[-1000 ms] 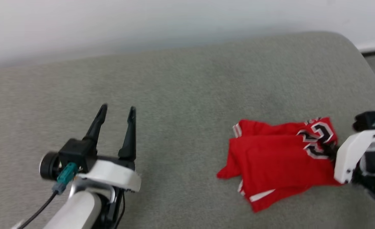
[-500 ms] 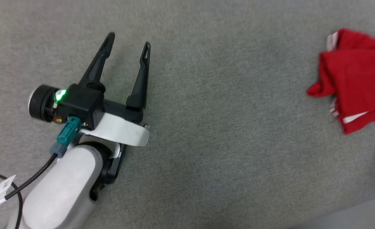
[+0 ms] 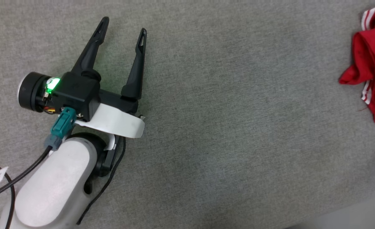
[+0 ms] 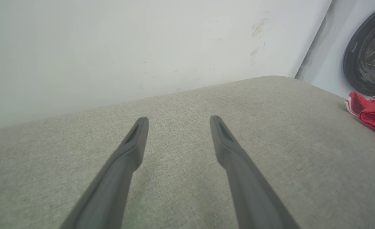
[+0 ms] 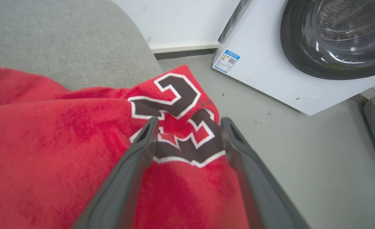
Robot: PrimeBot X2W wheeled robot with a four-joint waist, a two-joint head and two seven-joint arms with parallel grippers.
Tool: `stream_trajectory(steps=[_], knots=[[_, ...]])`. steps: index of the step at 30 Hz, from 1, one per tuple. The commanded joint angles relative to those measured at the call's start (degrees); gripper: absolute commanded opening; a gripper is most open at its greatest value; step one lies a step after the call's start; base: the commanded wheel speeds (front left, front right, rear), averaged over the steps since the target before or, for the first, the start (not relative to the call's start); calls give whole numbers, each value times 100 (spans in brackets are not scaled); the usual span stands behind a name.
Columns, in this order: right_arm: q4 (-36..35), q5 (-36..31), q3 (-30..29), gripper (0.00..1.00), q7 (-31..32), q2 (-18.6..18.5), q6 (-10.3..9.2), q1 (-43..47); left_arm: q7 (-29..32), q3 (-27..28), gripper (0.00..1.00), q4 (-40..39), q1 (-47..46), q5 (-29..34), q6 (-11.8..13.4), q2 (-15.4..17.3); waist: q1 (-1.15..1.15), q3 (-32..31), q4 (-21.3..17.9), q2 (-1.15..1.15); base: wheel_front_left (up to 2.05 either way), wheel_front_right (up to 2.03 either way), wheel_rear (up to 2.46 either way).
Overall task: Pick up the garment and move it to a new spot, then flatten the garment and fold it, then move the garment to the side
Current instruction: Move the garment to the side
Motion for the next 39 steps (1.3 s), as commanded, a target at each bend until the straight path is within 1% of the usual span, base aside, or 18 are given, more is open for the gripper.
stream_trajectory(steps=[1,4,7,14,17,20,24,28,31,34,36,39], knots=[[55,134,-170,100,-213,159,-5,-80,-56,22,100,38,97,-40,39,-3,-1,-165,-6,0,0,0,0],[84,124,-330,100,-445,224,-6,77,-194,63,100,159,278,-142,69,-21,-1,-514,-15,0,0,0,0],[-55,161,-317,100,-544,311,-5,328,-342,111,100,277,545,-278,113,-64,-1,-927,4,0,0,0,0],[-760,155,38,100,-596,608,-6,1323,-684,313,100,564,1480,-726,307,-147,-1,-1973,115,0,0,0,0],[-1188,150,3,100,-590,834,-5,1794,-783,384,100,631,1842,-873,384,-166,-1,-2345,232,0,0,0,0],[-1710,128,-81,100,-499,1047,-5,2342,-868,429,100,695,2143,-996,404,-197,-1,-2677,403,0,0,0,0],[-2708,31,-73,100,-263,1421,-4,2998,-950,518,100,735,2477,-1120,459,-229,-1,-3011,635,0,0,0,0],[-3789,57,46,100,124,1803,-5,3636,-1019,622,100,776,2734,-1230,496,-283,-1,-3254,907,0,0,0,0],[-4494,47,246,100,391,2071,-4,4037,-1058,703,100,841,2896,-1268,515,-295,-1,-3412,1103,0,0,0,0],[-5096,8,432,100,593,2236,-4,4365,-1090,778,100,876,2999,-1263,511,-275,-1,-3539,1263,0,0,0,0],[-5416,29,554,100,707,2344,-4,4563,-1107,816,100,896,3094,-1235,519,-246,-1,-3608,1320,0,0,0,0],[-5805,18,613,100,843,2443,-4,4853,-1112,827,100,949,3218,-1194,464,-193,-1,-3725,1347,0,0,0,0]])
